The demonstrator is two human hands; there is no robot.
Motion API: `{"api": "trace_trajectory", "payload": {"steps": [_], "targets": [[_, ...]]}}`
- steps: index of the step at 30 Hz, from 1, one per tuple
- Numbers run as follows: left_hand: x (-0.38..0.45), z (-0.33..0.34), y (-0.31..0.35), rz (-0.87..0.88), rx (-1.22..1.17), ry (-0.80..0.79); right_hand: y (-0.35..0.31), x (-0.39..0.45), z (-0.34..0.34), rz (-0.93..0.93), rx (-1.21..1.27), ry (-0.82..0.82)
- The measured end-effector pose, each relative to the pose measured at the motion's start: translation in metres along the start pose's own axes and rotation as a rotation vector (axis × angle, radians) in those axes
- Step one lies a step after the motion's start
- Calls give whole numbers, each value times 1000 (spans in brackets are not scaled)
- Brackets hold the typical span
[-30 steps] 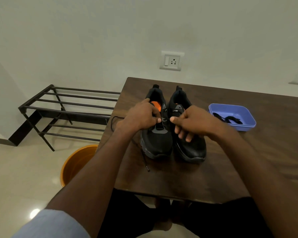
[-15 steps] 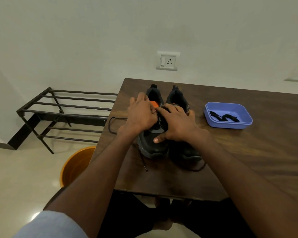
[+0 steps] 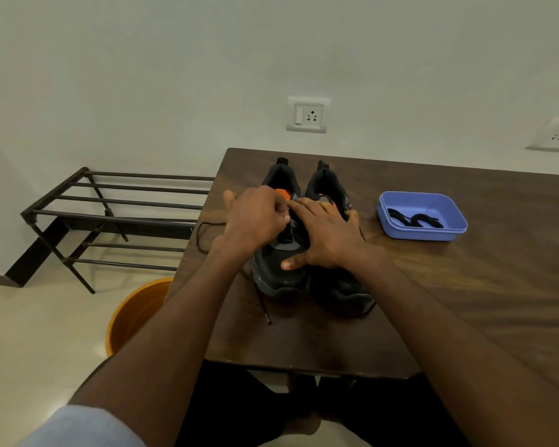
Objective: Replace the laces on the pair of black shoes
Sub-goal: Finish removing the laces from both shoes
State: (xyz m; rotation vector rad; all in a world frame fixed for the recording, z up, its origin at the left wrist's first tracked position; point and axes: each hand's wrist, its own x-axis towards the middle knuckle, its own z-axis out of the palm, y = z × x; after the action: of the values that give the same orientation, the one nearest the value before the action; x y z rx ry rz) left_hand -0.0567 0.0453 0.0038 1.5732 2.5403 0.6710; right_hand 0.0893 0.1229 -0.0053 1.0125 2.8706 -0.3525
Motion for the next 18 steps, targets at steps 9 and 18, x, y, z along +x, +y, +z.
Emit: {"api": "trace_trajectory", "payload": {"steps": [9,18], "targets": [[4,-6,-18,-32,-203,-108,0,3,0,-1,3,-3],[3,-23,2,-135,-975,177,0,3,-1,1,35,-6]]}}
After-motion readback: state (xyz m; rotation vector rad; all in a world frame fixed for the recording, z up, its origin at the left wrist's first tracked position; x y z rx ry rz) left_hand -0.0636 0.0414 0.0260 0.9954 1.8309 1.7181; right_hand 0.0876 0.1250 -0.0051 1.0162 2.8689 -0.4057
